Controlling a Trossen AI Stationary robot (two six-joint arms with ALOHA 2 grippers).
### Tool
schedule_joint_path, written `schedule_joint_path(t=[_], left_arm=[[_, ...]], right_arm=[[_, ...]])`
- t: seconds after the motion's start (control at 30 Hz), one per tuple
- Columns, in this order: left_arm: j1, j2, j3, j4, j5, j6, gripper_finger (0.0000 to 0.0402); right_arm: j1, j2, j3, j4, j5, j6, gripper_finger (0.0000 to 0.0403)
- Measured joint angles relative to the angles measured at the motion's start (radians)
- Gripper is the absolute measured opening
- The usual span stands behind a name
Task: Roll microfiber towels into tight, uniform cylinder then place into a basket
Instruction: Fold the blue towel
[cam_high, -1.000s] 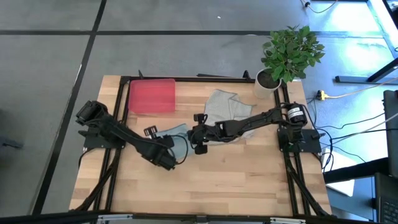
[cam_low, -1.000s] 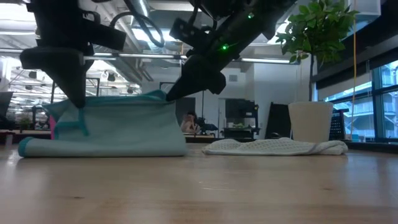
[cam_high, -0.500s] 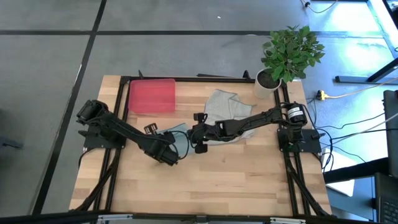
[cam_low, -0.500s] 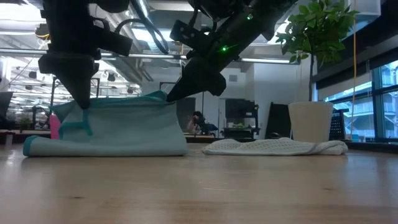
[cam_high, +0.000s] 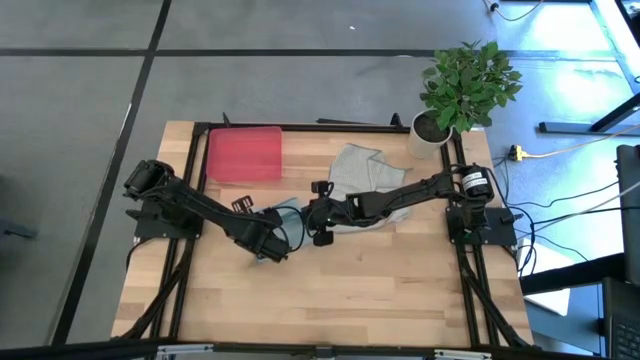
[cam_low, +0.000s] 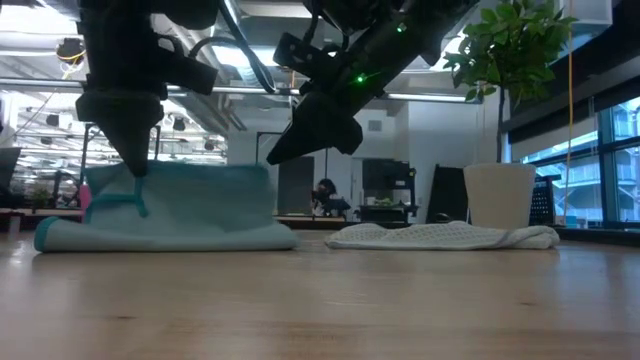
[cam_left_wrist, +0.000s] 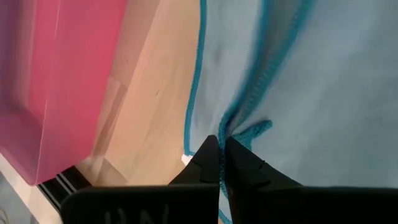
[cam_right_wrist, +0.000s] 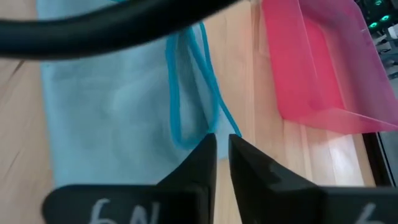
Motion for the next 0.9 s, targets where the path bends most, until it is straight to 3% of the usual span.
schedule_joint_path(t=[0.57,0.9], left_arm=[[0.043,0.000,0.000,0.004,-0.008,-0.007,0.0003],[0.061,0.000,0.000,0.003,0.009,-0.006,0.0069]], right_arm=[[-0.009,0.000,0.000,0.002,0.031,0.004,0.0123],[-0.009,0.000,0.000,0.003,0.031,0.004,0.0146]])
